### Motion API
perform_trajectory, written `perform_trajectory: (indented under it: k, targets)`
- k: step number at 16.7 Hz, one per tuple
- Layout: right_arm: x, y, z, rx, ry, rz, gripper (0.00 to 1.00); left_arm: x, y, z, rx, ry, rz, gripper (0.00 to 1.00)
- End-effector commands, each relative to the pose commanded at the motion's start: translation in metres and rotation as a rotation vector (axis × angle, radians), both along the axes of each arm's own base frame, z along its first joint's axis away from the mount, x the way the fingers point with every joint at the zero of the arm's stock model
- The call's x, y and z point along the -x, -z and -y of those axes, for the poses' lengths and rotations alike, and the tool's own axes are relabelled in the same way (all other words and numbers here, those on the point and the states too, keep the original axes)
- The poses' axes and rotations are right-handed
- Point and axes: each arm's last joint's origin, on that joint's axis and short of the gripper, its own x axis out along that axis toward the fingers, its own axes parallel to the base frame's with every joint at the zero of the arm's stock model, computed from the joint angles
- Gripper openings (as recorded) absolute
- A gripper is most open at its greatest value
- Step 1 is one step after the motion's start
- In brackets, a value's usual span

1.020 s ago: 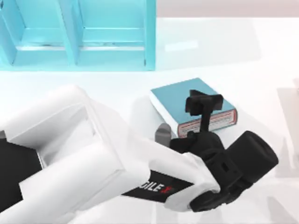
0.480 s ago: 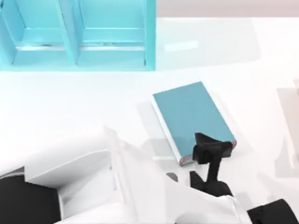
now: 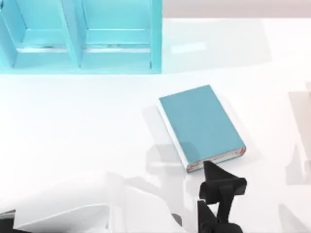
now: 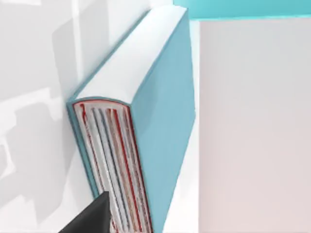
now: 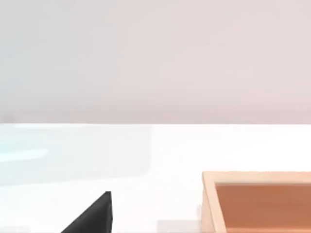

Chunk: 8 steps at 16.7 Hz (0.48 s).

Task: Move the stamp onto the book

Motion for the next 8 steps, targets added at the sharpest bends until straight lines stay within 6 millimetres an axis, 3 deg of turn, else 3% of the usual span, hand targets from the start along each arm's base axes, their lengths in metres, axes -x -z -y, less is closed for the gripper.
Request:
perform_trajectory:
  k: [8]
  targets:
    - [0.0, 0.0, 0.0, 0.0, 0.0, 0.0, 1.0, -0.0005, -0.0001, -0.0033, -0.01, -0.006, -0.001, 1.0]
